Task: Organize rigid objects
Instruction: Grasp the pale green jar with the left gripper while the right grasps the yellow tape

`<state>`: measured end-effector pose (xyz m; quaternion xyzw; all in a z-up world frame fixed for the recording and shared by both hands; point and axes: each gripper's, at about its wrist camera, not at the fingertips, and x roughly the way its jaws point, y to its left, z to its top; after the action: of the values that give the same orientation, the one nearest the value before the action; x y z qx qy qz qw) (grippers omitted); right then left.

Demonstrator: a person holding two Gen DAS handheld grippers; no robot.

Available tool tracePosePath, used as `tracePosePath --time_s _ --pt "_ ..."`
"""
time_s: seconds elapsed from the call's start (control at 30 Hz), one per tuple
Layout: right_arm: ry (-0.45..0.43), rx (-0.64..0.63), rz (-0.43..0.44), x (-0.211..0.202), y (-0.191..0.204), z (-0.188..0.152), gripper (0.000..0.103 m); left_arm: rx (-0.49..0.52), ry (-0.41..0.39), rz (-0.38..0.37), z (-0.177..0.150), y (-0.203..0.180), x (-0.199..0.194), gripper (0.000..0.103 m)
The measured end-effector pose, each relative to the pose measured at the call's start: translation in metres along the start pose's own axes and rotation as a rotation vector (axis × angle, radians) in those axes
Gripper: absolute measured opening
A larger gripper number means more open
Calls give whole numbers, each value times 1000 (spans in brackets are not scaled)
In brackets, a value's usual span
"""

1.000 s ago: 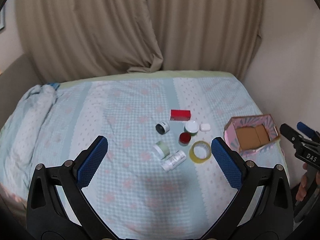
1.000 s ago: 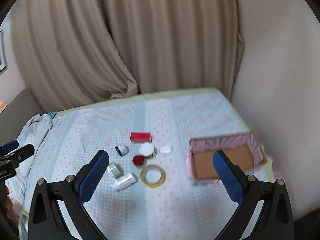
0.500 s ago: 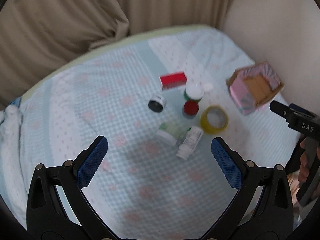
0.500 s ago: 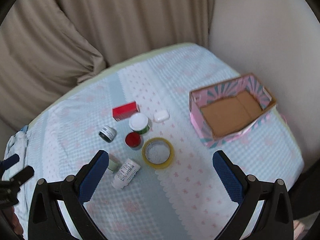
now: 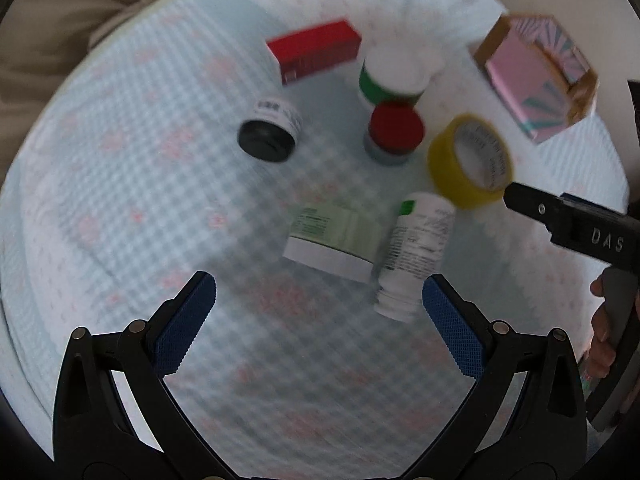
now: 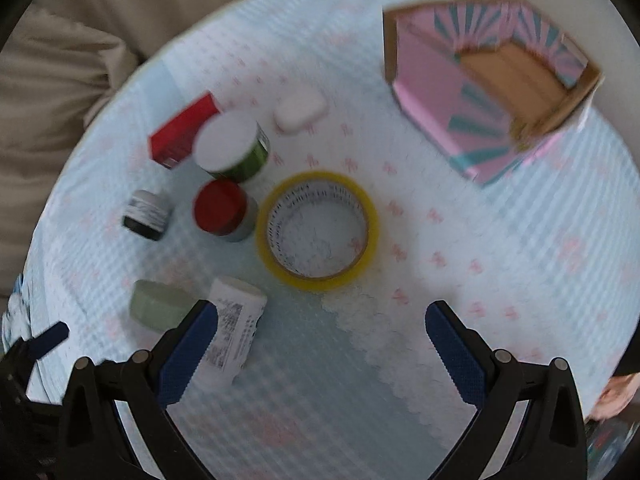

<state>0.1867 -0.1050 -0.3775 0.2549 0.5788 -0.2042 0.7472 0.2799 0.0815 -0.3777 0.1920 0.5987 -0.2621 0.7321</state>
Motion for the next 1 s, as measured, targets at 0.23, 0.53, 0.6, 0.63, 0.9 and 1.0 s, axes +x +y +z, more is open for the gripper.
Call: tracePosePath --time_s 0.23,0.53,0.6,0.63,0.9,1.0 --pt "64 49 -33 56 3 13 103 38 88 -10 9 0 54 102" --pt "73 27 -63 87 4 34 103 62 112 -41 18 -6 87 95" --pt "63 -2 -68 86 6 37 103 71 124 -53 17 -11 92 78" --pt "55 -18 -80 85 7 38 103 79 132 -58 17 -14 95 74" --pt "48 -77 -100 82 15 34 96 106 112 -28 14 -23 99 72" --pt "48 -75 -99 85 18 33 96 104 106 -19 13 -24 99 72"
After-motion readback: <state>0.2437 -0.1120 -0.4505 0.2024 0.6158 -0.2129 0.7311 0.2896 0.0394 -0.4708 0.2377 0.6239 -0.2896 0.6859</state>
